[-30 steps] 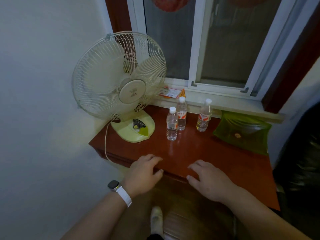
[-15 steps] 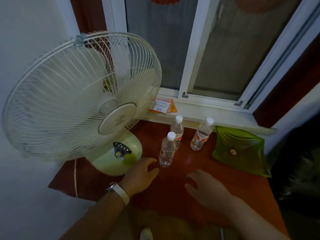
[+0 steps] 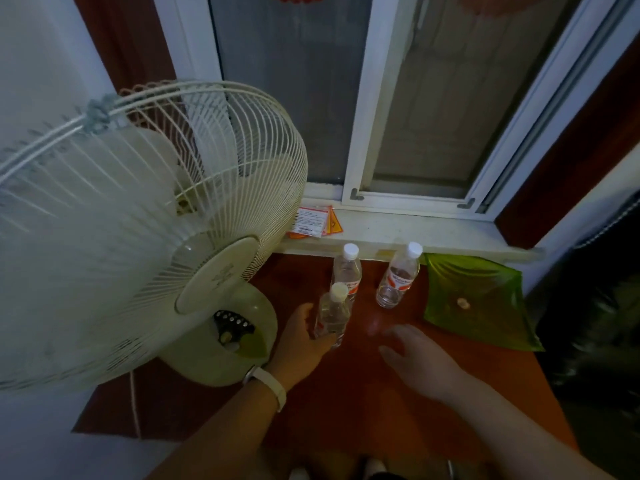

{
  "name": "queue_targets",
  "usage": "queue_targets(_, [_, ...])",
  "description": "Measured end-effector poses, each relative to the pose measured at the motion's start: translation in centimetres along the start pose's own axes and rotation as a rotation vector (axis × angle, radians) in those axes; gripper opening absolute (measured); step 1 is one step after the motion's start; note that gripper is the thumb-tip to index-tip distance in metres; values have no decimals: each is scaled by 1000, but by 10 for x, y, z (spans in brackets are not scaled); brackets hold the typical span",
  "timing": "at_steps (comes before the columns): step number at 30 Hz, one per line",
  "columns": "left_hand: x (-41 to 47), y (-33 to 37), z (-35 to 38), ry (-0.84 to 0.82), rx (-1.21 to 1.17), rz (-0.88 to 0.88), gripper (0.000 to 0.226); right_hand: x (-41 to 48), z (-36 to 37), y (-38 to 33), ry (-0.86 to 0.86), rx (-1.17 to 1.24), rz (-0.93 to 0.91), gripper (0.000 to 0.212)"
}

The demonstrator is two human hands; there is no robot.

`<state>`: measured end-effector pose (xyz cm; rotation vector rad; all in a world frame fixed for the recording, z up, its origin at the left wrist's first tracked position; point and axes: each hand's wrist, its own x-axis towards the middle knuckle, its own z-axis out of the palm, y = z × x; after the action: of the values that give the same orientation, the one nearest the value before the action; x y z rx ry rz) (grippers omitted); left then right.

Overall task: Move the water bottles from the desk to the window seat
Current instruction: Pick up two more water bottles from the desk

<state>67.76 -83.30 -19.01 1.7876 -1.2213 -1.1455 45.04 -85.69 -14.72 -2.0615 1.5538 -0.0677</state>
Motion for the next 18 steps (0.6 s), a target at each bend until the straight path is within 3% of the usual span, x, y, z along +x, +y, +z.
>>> queue_targets(7, [20, 2, 14, 34, -69, -32, 93, 23, -8, 17, -21, 40, 33, 33])
queue_targets(18, [29, 5, 31, 20, -152, -29, 70, 53, -24, 55, 49, 289, 154, 40])
